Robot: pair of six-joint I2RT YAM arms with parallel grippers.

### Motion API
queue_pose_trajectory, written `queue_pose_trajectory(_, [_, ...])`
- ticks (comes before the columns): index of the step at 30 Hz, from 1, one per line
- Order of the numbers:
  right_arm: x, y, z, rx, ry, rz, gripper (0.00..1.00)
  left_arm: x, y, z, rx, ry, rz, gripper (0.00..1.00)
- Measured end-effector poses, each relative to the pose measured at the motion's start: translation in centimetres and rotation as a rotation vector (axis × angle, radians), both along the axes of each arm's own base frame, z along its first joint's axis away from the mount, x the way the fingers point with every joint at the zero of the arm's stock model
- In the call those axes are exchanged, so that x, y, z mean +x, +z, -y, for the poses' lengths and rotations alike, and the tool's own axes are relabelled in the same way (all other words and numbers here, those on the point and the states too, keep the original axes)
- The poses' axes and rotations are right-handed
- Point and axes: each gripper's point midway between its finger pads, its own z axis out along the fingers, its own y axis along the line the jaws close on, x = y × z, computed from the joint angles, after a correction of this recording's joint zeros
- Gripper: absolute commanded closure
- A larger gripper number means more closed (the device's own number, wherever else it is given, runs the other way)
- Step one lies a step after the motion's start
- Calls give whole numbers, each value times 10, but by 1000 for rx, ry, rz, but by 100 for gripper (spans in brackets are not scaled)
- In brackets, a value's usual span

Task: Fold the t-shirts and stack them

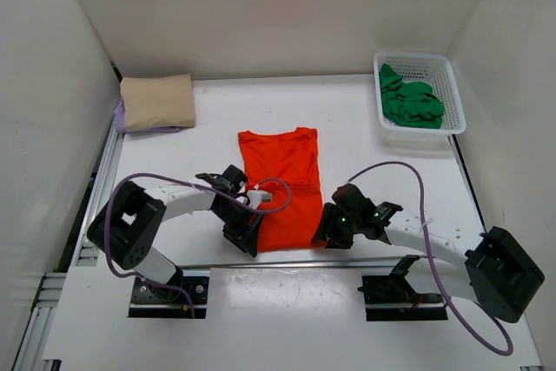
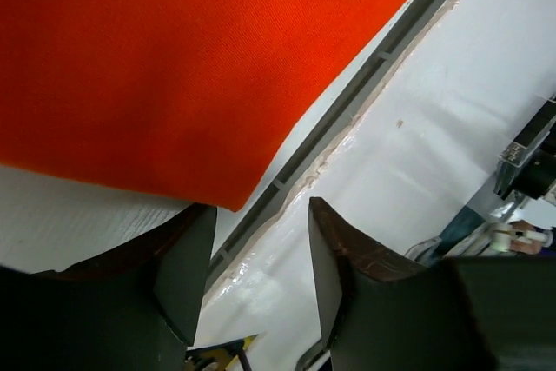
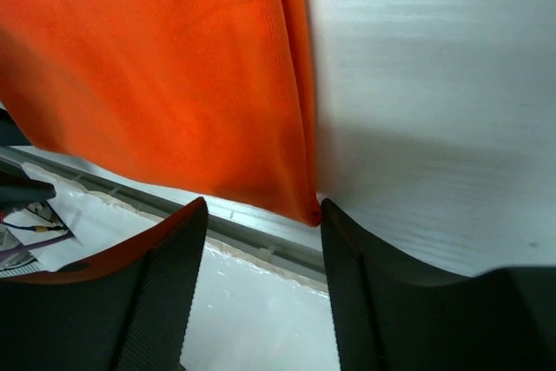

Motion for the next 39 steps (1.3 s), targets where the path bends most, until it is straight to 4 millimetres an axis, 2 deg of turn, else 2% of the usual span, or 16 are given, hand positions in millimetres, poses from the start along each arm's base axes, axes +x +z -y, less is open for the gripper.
queue_pose_trajectory(2, [2,-2,-2,-2,-3,-4,50,0,0,1,5,2,-12,47])
queue_pose_trajectory(4, [3,-3,-3,-6,1,-3,61,2,-2,1,18,3,-24,57])
queue_pose_trajectory(5, [4,-4,-4,-11,3,-4,67,4,-4,1,30,2,-25,71])
queue_pose_trajectory(6, [4,-6,-4,-15,5,-7,80,6,-5,1,42,3,-26,78])
queue_pose_trajectory(8, [5,-9,-2,-30,7,-9,91,13,-10,1,63,3,-11,90])
queue_pose_trajectory(9, [4,-9,-1,-35,5,-12,98,14,-10,2,66,5,-8,90])
queue_pose_trajectory(10, [4,-10,-1,-38,7,-11,100,17,-10,2,69,4,1,90])
queue_pose_trajectory(14, [6,-6,1,-52,21,6,100,27,-7,1,91,6,61,90])
queue_pose_trajectory(17, [12,11,0,-57,37,39,100,38,1,-2,114,11,127,90])
queue_pose_trajectory(20, [26,44,-8,-35,53,115,100,57,25,-1,113,26,233,90])
queue_pose_trajectory(23, [46,86,-18,9,58,213,100,80,60,-1,90,63,357,90])
queue_pose_trajectory(26, [70,118,-18,31,39,287,100,105,85,-12,96,138,440,90])
queue_pose_trajectory(29, [98,136,-14,16,15,319,100,135,102,-28,125,232,494,90])
queue_pose_trajectory(32, [129,147,-15,14,12,321,100,164,121,-34,136,292,529,90])
queue_pose_trajectory(35, [164,152,-16,5,12,318,100,197,136,-29,146,315,546,90])
queue_pose_trajectory(39, [207,148,-13,-5,1,293,100,240,140,-24,161,347,552,90])
